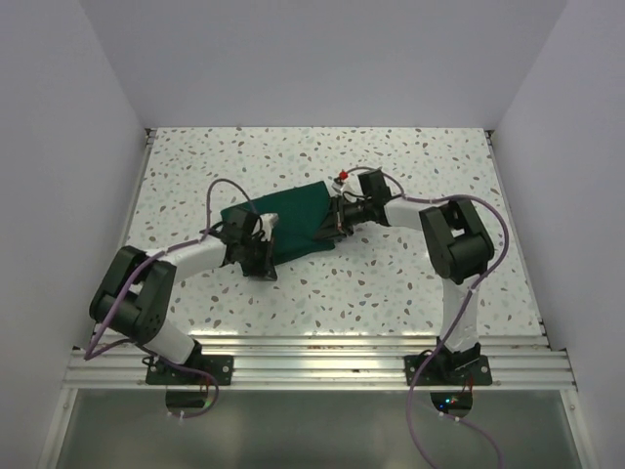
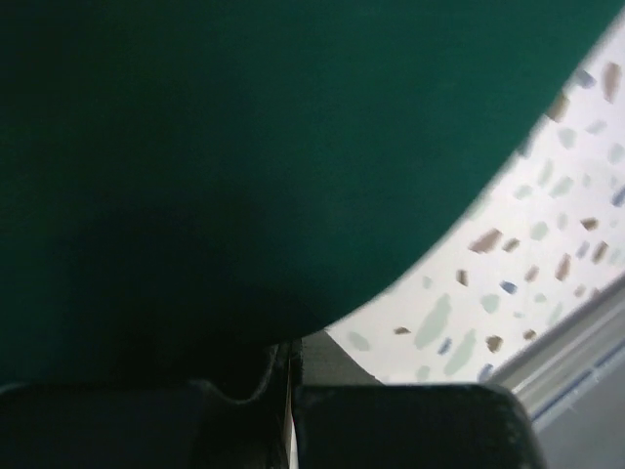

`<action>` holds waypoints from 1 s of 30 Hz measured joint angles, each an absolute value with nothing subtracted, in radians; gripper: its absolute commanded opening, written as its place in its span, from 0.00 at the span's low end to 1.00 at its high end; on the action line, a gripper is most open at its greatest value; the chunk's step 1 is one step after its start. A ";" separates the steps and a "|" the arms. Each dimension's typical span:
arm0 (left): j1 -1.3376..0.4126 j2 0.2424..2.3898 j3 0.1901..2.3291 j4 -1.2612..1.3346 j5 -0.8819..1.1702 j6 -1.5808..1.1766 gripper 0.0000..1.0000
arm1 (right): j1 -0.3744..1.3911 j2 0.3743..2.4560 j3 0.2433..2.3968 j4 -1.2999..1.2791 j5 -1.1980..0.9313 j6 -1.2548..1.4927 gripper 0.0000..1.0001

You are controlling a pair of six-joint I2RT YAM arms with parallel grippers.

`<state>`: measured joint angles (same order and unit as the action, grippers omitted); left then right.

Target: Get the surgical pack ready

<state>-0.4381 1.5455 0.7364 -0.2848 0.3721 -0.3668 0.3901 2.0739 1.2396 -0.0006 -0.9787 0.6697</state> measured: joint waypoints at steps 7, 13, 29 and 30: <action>-0.341 1.553 0.806 -0.369 0.299 -0.305 0.00 | 0.383 2.014 1.206 -0.065 -0.948 0.654 0.15; -0.339 1.352 0.803 -0.435 0.286 -0.284 0.08 | 0.376 1.972 1.250 -0.181 -0.906 0.625 0.17; -0.124 1.339 0.903 -0.355 0.252 -0.326 0.18 | 0.392 2.038 1.374 -0.146 -0.892 0.683 0.18; -0.113 1.361 0.903 -0.339 0.262 -0.331 0.18 | 0.392 2.042 1.373 -0.146 -0.889 0.681 0.18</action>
<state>-0.1131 1.3609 0.9031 -0.3386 0.2619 -0.3309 0.3923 2.0422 1.3731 -0.1459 -0.8886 0.6811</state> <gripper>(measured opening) 0.185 0.179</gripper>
